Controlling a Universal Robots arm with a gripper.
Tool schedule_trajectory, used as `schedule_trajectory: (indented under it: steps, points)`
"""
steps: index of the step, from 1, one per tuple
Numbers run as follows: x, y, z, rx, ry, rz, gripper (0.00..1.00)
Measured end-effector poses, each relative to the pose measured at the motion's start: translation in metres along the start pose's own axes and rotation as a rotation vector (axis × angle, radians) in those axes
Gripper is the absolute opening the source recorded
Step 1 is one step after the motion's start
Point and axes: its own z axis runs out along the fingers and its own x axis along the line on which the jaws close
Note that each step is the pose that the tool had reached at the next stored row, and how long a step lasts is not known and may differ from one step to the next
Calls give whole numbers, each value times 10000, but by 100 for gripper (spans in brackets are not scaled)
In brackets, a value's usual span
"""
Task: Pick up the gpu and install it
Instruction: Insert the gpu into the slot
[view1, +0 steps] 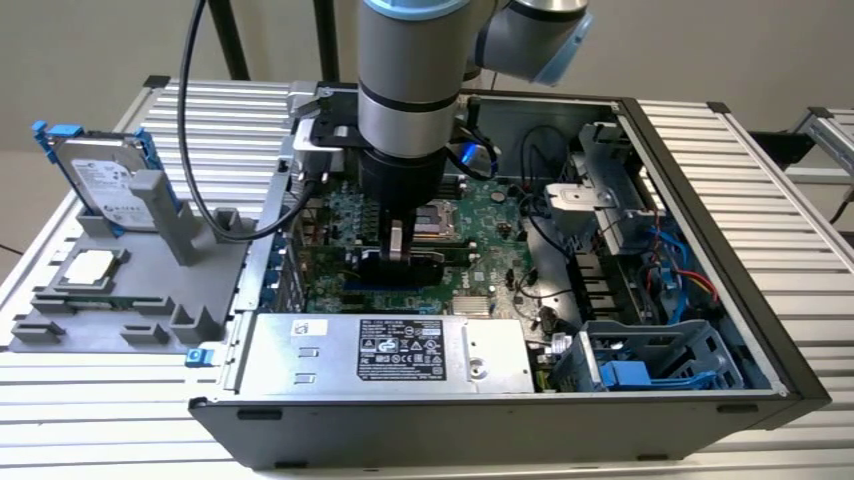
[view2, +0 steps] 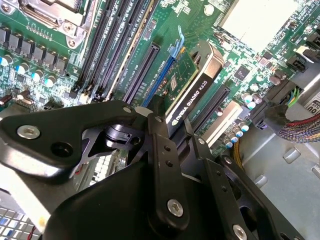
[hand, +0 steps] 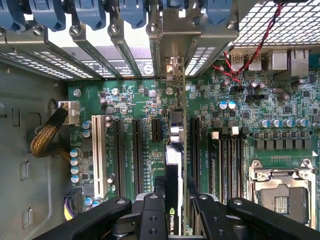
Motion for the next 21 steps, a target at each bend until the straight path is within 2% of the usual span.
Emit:
schedule_trajectory:
  steps: [15, 21]
  points:
    - [1, 5, 69, -8, 33, 3, 0]
    - [2, 3, 147, -12, 37, 2, 0]
